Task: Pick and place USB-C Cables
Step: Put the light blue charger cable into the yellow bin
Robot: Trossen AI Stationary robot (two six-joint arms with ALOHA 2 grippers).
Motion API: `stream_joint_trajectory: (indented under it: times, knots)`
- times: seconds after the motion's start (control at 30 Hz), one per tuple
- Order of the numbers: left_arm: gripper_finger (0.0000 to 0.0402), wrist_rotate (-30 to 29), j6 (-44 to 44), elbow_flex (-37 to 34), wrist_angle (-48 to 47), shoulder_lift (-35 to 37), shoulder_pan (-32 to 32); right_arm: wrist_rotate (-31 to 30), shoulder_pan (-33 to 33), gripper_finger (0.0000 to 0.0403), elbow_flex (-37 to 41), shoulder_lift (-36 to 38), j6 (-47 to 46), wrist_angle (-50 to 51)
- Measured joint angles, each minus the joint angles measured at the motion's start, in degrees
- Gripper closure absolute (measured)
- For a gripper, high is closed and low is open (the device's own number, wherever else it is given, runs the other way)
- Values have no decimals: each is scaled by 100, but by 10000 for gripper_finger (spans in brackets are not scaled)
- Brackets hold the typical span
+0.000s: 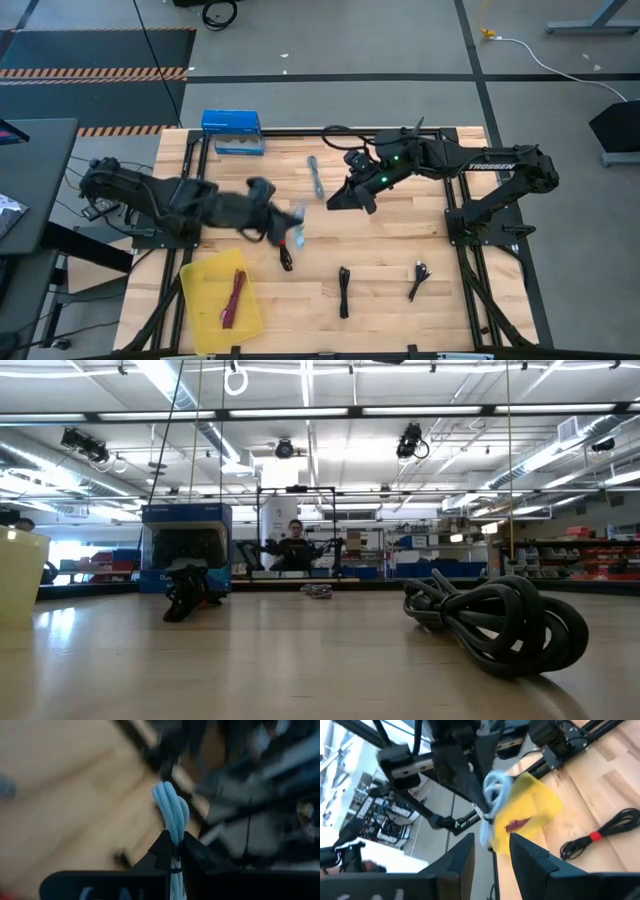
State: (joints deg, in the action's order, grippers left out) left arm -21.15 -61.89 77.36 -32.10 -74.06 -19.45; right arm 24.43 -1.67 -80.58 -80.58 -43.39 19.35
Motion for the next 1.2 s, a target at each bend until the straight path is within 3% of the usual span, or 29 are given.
stream_joint_trajectory:
  times: [0.23,0.53,0.77,0.97,1.2]
  knots:
    - [381,682,-934,-2,-1820,34,-950,235,-7,275,0,0,163,568]
    - [370,1186,-1839,0,-3175,0,-2266,237,-7,275,0,0,220,775]
    - [367,1333,-2157,0,-3451,-324,-2908,235,-7,275,0,0,207,778]
    - [365,1772,-2192,0,-3449,-724,-3125,235,-7,275,0,0,202,779]
    - [353,1734,-2593,0,-3376,-929,-3161,235,-7,275,0,0,156,779]
